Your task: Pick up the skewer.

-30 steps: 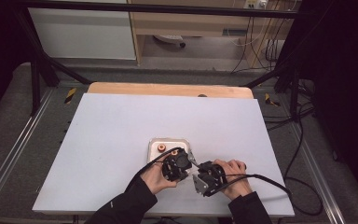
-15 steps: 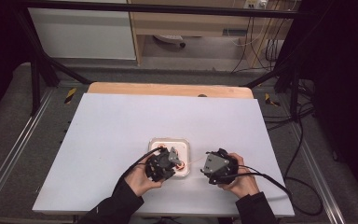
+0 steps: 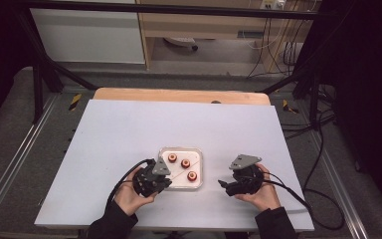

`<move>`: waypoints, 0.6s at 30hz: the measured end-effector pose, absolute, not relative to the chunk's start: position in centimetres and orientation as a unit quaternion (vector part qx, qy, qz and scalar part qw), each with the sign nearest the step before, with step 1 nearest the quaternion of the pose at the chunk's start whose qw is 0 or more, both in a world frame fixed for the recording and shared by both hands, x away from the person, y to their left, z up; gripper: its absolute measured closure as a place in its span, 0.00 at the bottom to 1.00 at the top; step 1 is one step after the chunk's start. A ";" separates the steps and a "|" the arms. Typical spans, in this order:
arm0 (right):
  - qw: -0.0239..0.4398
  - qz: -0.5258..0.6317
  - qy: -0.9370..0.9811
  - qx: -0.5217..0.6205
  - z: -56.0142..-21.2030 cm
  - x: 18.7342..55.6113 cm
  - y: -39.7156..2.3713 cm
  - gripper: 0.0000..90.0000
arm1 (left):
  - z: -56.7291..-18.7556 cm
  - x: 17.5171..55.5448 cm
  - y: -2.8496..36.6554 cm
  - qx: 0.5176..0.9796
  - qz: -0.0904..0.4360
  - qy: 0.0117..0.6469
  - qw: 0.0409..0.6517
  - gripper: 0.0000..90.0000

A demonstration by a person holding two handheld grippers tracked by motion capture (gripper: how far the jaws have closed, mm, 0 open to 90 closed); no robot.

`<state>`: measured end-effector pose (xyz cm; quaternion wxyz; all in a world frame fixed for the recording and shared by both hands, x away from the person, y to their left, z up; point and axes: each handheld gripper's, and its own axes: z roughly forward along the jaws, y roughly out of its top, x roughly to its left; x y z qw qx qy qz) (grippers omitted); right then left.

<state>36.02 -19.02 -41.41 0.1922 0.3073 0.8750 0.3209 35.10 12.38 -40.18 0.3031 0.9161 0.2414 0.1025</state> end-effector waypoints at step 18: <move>0.119 0.363 0.839 0.387 -40.7 36.7 -18.4 0.02 | -41.3 33.9 16.8 0.876 0.121 0.284 0.372 0.98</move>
